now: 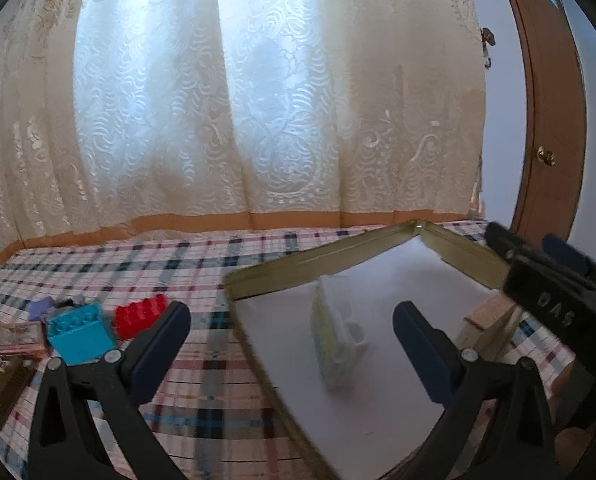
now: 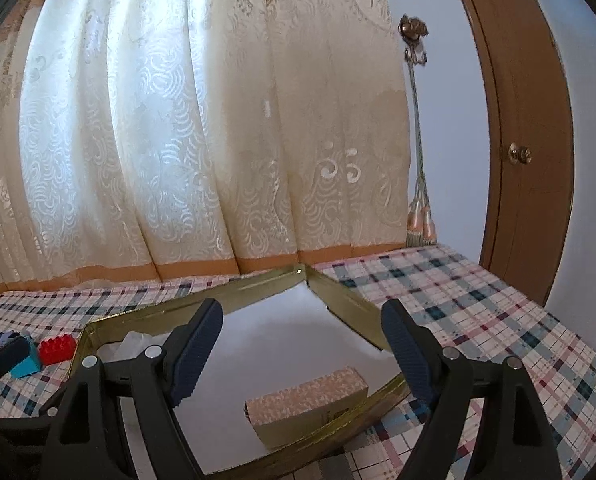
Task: Organize rigid objects
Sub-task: 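Lower the clear container into the tray and open the left gripper, then withdraw both grippers from the tray back toward the remaining objects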
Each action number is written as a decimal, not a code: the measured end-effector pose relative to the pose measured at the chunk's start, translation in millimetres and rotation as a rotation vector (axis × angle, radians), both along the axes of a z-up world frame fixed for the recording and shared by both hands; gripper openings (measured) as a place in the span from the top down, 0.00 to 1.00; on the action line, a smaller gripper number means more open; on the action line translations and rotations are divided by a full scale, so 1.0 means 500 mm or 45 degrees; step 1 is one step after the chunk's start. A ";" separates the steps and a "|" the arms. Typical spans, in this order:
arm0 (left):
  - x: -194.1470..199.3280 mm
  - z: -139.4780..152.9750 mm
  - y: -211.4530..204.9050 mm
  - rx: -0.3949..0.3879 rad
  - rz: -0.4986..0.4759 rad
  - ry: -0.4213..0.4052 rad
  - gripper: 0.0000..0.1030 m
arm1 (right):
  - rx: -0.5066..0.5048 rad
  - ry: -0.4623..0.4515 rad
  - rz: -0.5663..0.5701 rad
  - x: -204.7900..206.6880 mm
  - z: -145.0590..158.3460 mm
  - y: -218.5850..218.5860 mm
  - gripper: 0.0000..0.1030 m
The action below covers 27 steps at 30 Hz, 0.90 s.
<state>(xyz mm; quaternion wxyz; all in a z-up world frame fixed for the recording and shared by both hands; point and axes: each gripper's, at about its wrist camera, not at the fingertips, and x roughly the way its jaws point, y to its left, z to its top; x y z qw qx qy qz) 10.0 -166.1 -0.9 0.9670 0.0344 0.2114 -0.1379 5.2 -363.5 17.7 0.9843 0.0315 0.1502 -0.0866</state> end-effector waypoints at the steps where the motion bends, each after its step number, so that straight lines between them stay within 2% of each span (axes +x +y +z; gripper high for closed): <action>1: 0.000 0.001 0.006 0.011 0.017 -0.014 0.00 | -0.009 -0.021 0.000 -0.004 0.001 0.002 0.19; 5: -0.001 0.006 0.032 0.055 0.086 -0.061 0.00 | -0.061 -0.076 0.021 -0.013 0.006 0.020 0.19; 9: 0.002 0.006 0.060 0.025 0.096 -0.044 0.00 | -0.116 -0.082 0.046 -0.017 0.007 0.040 0.19; 16: -0.008 0.009 0.118 0.042 0.140 -0.070 0.00 | -0.095 -0.146 0.043 -0.038 0.013 0.045 0.19; 23: -0.005 0.009 0.191 0.037 0.216 -0.079 0.00 | -0.108 -0.134 0.036 -0.038 0.006 0.063 0.19; 27: 0.000 0.008 0.219 0.038 0.250 -0.080 0.00 | -0.064 -0.103 0.058 -0.035 0.000 0.073 0.19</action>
